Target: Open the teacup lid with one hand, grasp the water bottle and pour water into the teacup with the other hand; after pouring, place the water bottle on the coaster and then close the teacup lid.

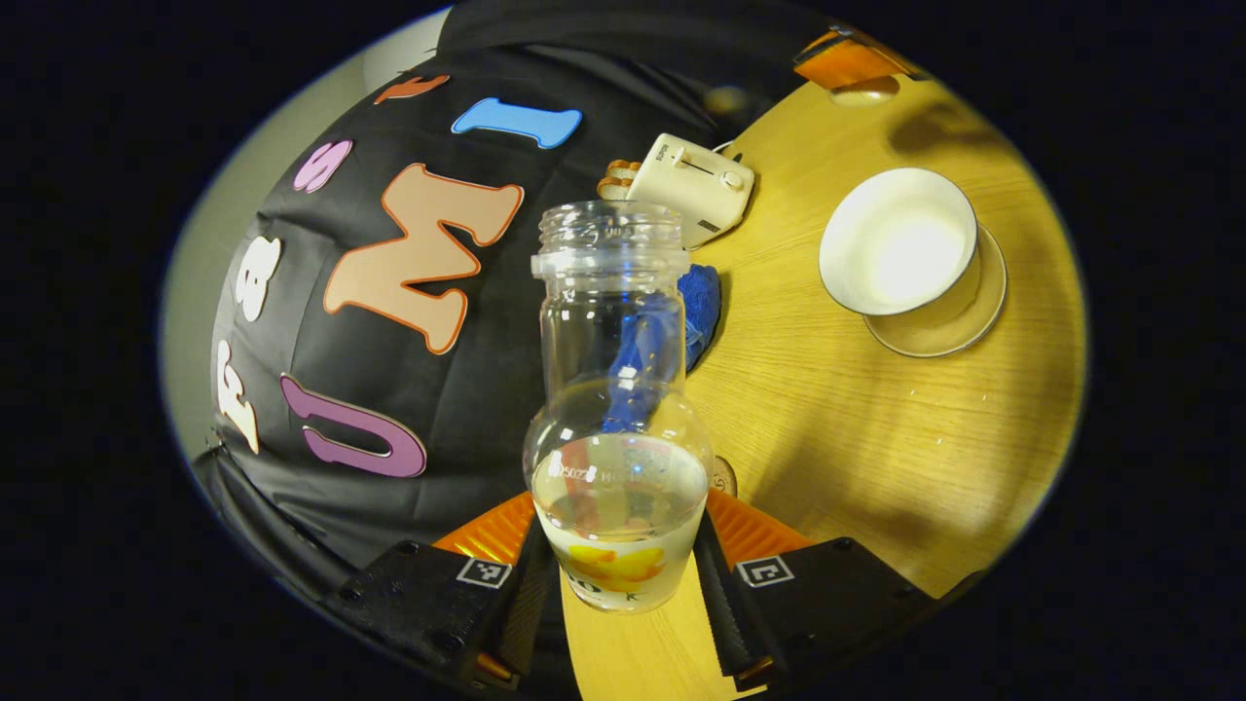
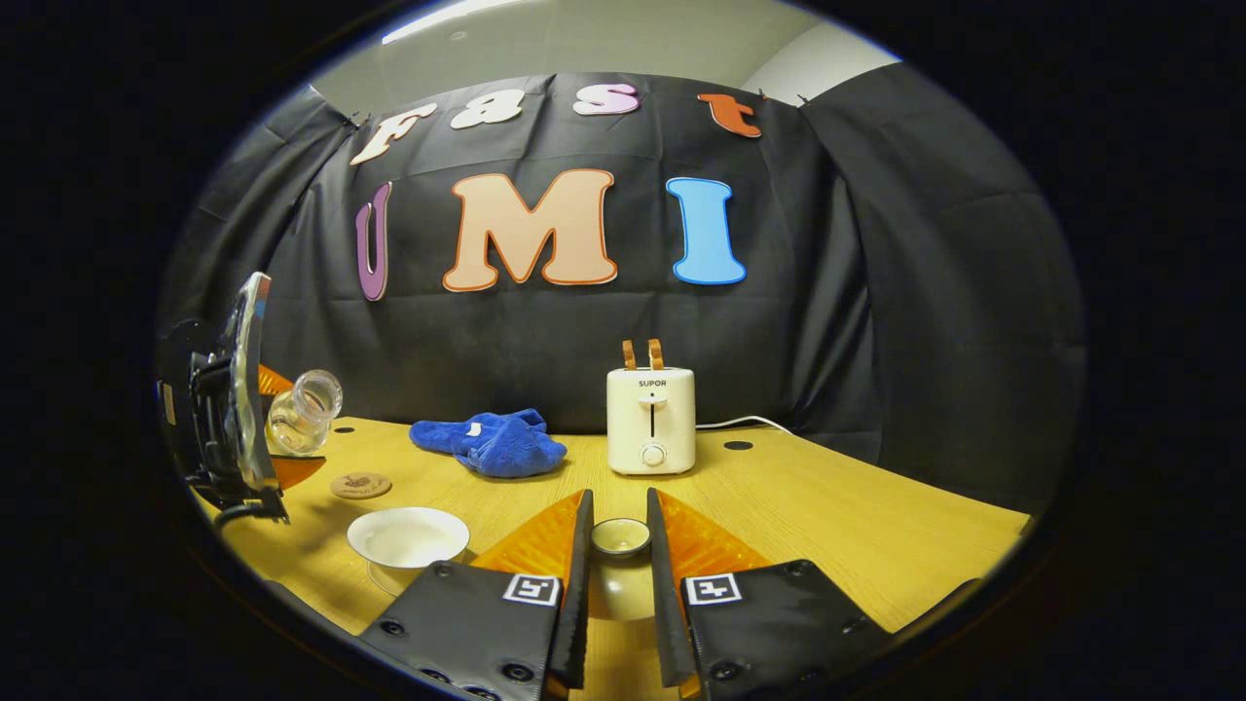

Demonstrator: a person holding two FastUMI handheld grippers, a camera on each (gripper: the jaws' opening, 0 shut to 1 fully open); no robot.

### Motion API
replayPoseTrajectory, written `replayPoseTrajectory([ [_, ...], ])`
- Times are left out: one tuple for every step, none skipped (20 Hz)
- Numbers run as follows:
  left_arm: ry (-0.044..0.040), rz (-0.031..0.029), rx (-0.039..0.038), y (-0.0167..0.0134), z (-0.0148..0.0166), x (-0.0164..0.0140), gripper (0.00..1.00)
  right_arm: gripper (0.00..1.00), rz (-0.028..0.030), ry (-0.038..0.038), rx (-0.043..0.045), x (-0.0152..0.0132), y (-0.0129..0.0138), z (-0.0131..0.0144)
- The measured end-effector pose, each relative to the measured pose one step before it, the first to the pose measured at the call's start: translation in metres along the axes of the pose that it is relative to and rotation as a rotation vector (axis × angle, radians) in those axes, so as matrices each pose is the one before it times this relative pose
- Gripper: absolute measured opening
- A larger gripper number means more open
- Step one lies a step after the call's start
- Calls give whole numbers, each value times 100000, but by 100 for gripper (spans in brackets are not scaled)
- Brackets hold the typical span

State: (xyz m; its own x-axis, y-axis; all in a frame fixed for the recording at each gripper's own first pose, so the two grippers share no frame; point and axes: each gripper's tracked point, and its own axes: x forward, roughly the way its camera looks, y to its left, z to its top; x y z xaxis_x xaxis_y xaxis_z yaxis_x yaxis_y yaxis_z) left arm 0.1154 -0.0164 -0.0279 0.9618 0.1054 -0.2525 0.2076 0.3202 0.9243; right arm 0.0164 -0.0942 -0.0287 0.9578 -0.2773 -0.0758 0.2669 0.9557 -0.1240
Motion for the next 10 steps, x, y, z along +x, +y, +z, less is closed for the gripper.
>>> replayPoseTrajectory([
  [-125,338,3280,41,119,-47,69,32,52,-10,11,21,-57,8],
  [68,401,3517,16,133,12,67,33,-92,47,22,44,-27,24],
  [-28,161,3281,51,69,68,67,33,-104,-54,-73,15,-36,-48],
  [-297,294,2810,145,211,77,69,33,-17,-47,-9,-12,21,75],
  [362,-87,2142,43,89,102,69,33,-137,-27,-6,17,-19,-64],
  [223,-208,1440,-17,-64,53,67,32,-70,5,13,-10,-24,27],
  [246,-108,1514,-39,41,-59,69,33,-6,19,-4,-18,21,-72],
  [460,323,2121,239,-57,42,69,33,1,-8,-8,-5,13,65],
  [551,869,2266,231,-35,59,69,33,-265,-83,-28,13,-84,20],
  [87,440,2246,13,40,-80,68,32,-245,71,38,31,-100,0],
])
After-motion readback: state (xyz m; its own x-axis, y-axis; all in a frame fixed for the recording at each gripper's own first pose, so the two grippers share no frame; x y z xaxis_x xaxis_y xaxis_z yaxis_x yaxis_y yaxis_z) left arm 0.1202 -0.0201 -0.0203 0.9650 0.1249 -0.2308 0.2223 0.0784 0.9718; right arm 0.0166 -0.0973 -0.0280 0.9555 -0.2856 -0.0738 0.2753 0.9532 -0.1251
